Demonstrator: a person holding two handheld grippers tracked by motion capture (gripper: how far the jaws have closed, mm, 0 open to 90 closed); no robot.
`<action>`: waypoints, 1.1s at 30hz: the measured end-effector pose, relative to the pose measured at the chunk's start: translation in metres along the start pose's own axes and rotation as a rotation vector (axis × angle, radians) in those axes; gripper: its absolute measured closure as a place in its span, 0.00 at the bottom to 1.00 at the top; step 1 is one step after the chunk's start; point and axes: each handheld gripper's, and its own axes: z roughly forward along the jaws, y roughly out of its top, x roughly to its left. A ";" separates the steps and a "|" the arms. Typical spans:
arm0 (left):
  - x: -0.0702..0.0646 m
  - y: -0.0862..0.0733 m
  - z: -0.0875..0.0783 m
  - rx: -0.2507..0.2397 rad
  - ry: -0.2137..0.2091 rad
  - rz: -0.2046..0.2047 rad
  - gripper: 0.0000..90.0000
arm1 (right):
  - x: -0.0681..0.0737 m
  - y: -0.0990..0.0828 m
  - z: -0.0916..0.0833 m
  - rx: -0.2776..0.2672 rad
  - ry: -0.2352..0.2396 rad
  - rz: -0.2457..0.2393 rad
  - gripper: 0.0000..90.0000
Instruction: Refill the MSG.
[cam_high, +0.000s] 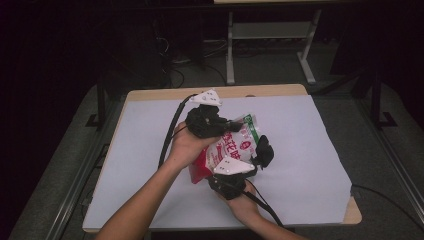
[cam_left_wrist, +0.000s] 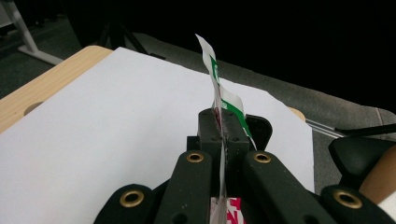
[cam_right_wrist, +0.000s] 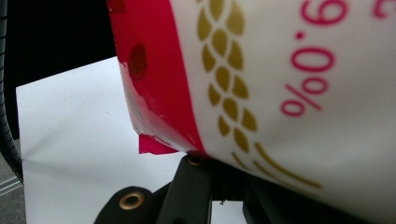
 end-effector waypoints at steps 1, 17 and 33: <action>0.000 0.000 0.000 -0.001 0.005 -0.007 1.00 | 0.000 0.000 0.000 0.000 0.000 0.000 1.00; 0.001 0.001 0.002 -0.002 0.014 -0.023 1.00 | 0.000 0.001 0.000 -0.003 0.001 0.000 1.00; 0.000 0.002 0.001 -0.004 0.019 -0.030 1.00 | 0.001 0.002 0.000 -0.010 0.005 -0.006 1.00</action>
